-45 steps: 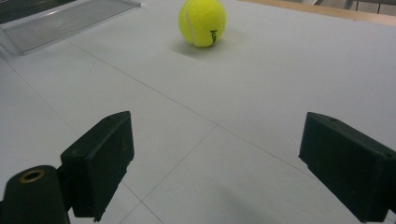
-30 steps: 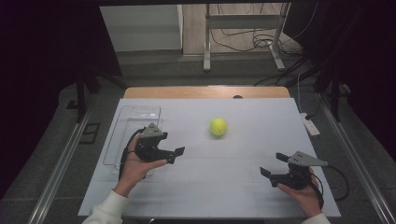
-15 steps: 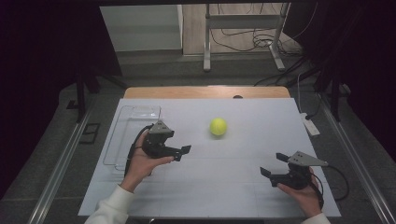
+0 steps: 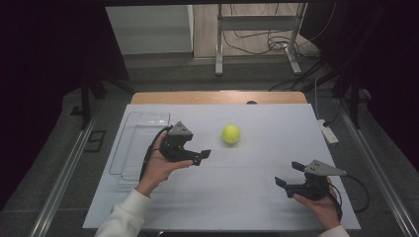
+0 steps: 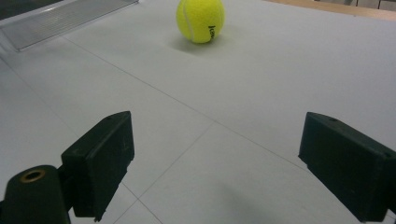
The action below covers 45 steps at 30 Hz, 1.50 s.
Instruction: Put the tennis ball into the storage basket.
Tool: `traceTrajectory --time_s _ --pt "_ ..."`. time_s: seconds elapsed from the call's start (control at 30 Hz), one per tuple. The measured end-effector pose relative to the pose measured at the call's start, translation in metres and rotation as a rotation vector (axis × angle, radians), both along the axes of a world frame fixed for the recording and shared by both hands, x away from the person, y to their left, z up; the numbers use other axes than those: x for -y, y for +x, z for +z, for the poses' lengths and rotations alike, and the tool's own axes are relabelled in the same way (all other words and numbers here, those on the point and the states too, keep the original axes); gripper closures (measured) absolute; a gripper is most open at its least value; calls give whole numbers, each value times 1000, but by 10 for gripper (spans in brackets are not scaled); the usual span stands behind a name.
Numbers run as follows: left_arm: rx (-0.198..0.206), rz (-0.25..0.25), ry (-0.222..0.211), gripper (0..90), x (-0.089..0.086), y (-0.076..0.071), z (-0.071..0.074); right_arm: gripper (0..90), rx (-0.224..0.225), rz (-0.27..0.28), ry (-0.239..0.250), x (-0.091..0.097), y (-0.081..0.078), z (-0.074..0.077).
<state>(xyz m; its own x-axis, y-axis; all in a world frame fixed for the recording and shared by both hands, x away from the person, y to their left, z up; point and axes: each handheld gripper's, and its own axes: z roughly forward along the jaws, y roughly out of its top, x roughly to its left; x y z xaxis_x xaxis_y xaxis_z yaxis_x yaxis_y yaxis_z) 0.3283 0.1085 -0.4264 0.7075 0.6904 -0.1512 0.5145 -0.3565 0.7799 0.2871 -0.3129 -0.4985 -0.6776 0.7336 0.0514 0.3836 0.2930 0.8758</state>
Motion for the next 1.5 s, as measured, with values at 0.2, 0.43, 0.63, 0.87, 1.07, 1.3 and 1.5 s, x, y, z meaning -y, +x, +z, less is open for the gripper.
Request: traceTrajectory --time_s 0.2,0.43,0.63,0.87,1.07,1.3,1.5 --pt "-8 -8 -1 122 5 7 1 107 -3 -1 -4 -1 0 -1" --pt "-8 -15 5 120 14 17 5 107 -2 1 -2 0 1 -1" --pt "-15 -18 14 120 19 23 6 107 -1 1 -1 0 0 -1" --pt "-29 -18 23 119 26 35 6 107 -6 -2 -7 -1 1 -1" --pt "-30 -22 39 117 32 42 6 107 -6 -1 -7 -1 1 -2" --pt "-34 -26 40 117 37 48 6 107 -6 0 -9 -1 1 -2" --pt "-40 -27 50 116 42 54 6 107 -7 1 -8 -1 1 -2"
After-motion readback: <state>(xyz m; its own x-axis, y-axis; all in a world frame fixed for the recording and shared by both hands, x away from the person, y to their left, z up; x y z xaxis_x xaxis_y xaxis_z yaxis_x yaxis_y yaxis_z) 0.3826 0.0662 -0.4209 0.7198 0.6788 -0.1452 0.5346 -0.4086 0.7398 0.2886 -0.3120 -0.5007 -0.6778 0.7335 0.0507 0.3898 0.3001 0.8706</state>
